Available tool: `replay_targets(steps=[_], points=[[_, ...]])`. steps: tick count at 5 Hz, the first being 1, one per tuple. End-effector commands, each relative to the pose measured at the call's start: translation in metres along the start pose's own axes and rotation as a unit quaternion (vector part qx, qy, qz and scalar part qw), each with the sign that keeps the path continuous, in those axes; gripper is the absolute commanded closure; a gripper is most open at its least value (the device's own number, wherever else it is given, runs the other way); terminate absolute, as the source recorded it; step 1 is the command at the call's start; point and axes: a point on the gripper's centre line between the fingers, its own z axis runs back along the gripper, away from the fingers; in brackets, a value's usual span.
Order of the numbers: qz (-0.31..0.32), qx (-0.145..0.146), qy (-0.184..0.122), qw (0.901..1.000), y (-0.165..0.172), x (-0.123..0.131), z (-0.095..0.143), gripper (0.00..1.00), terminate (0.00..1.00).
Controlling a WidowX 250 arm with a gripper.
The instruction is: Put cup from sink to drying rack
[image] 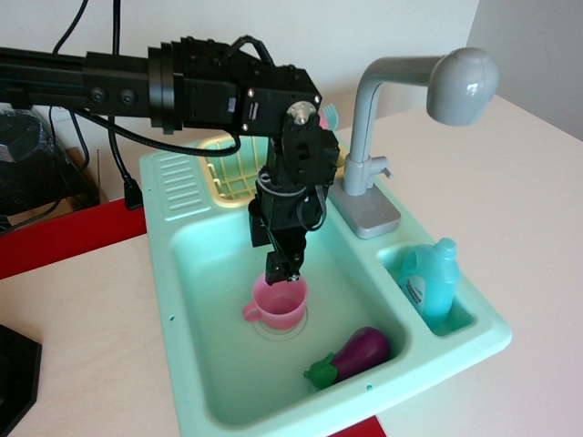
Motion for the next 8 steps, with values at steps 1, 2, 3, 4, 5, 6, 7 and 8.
replay_targets(steps=[1, 2, 3, 4, 5, 6, 7, 8], points=[[0.0, 0.0, 0.0, 1.0, 0.0, 0.0, 0.0, 0.0, 0.0], [0.005, 0.006, 0.007, 0.9999, 0.005, 0.002, -0.005, 0.0, 0.0], [0.009, 0.01, 0.019, 0.9997, 0.008, 0.003, -0.016, 0.0, 0.0], [0.017, 0.017, 0.027, 0.9994, 0.007, 0.004, -0.029, 0.0, 0.0], [0.02, 0.028, 0.024, 0.9991, 0.005, 0.001, -0.036, 1.0, 0.0], [0.022, 0.028, 0.013, 0.9993, 0.003, -0.002, -0.035, 1.0, 0.0], [0.024, 0.025, 0.005, 0.9994, 0.003, -0.005, -0.032, 1.0, 0.0], [0.028, 0.015, -0.006, 0.9995, 0.003, -0.009, -0.027, 1.0, 0.0]])
